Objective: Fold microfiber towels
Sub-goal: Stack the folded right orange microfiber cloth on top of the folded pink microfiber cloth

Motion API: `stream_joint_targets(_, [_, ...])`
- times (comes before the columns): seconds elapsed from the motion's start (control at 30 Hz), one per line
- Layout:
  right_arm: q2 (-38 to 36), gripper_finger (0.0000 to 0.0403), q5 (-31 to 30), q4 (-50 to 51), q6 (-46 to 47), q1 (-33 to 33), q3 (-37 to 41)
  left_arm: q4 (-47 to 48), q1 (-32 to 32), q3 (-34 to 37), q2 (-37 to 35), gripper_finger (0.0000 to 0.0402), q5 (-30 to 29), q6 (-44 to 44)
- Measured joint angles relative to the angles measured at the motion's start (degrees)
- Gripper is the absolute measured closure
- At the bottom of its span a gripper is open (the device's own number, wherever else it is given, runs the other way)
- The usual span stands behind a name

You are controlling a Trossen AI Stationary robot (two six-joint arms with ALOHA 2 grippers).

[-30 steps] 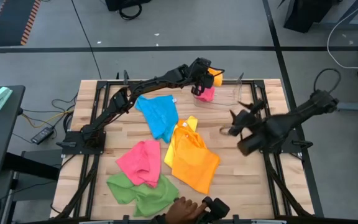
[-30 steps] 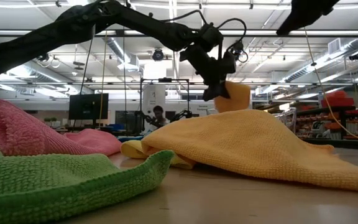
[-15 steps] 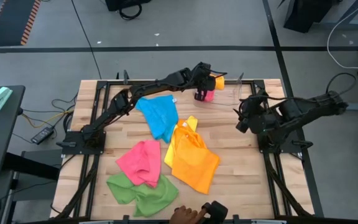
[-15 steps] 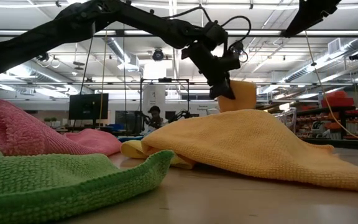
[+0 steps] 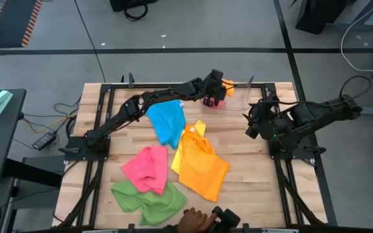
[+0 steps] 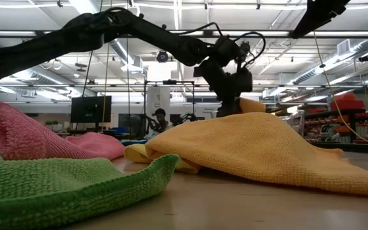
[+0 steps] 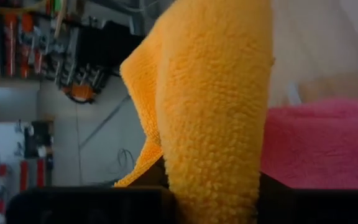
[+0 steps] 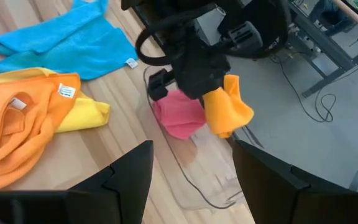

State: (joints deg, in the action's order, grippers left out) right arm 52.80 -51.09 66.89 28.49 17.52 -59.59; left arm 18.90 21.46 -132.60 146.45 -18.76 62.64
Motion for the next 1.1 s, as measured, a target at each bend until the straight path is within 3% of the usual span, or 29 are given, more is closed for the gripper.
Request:
stream_joint_targets(0.13, [0.02,0.0173,0.09,-0.72,0.00,0.02,0.00,1.94,0.25,0.00,-0.08,0.0341,-0.06,5.42])
stream_joint_targets(0.47, [0.02,0.0173,0.42,-1.06,0.11,0.02,0.00,2.05,0.90,-2.23,-0.30,0.0347,2.42,7.06])
stream_joint_targets(0.83, [-0.87,0.0171,-3.45,-1.29,-2.69,-0.03,3.10,3.24,1.61,-2.40,-3.53,0.0349,17.49,1.92])
stream_joint_targets(1.1, [-5.83,0.0144,-4.04,-9.11,-10.12,-1.18,6.87,13.36,1.34,-2.42,-9.35,0.0353,26.63,-4.95])
